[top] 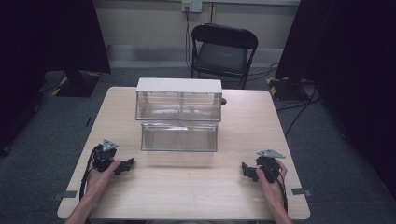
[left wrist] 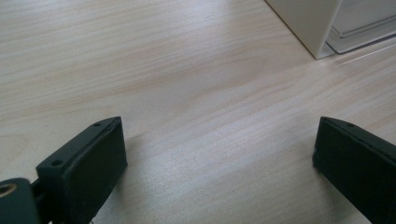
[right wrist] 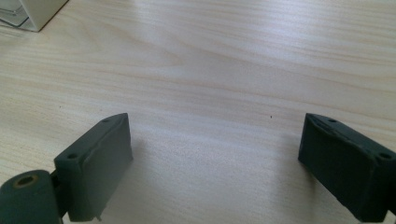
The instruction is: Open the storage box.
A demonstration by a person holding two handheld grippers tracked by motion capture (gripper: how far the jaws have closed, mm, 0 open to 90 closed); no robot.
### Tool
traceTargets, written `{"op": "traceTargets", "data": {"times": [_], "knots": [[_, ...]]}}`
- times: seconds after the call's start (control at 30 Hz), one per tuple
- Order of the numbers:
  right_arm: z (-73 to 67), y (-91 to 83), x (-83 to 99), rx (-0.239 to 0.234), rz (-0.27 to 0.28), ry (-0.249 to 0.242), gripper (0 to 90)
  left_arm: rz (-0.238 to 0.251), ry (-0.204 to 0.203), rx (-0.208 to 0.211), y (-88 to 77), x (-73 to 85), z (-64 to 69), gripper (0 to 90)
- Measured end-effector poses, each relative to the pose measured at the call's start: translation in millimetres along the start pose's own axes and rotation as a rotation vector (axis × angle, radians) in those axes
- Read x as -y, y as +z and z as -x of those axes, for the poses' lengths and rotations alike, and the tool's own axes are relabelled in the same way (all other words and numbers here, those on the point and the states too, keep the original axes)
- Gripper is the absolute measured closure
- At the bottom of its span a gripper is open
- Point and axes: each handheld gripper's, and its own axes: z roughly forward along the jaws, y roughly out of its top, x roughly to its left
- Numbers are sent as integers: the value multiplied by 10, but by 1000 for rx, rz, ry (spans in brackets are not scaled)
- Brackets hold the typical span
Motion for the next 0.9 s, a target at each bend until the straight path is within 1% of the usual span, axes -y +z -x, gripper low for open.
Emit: {"op": "traceTargets", "data": {"times": [0.07,0.3,0.33,0.37,0.4,0.43,0.47,0.5,0.53,0.57,0.67,0.7,0.73,0.8,0.9], "knots": [[0,0,0,0,0,0,90,1,-6,1,-2,3,5,23],[0,0,0,0,0,0,90,-8,-1,10,-24,-3,5,49],[0,0,0,0,0,0,90,-1,-6,11,-29,-5,14,71],[0,0,0,0,0,0,90,-2,2,9,-41,-11,14,102],[0,0,0,0,0,0,90,8,-7,9,-45,-15,23,157],[0,0,0,0,0,0,90,5,-1,9,-52,-22,19,186],[0,0,0,0,0,0,90,4,2,2,-57,-25,17,170],[0,0,0,0,0,0,90,12,-13,4,-59,-26,25,153],[0,0,0,0,0,0,90,13,-8,9,-71,-32,22,165],[0,0,0,0,0,0,90,19,-13,16,-80,-37,27,161],[0,0,0,0,0,0,90,35,-6,22,-121,-63,31,166],[0,0,0,0,0,0,90,43,-12,27,-128,-70,39,169],[0,0,0,0,0,0,90,50,-14,35,-137,-78,44,169],[0,0,0,0,0,0,90,72,-23,75,-162,-89,54,170],[0,0,0,0,0,0,90,81,-1,74,-182,-115,102,178]]}}
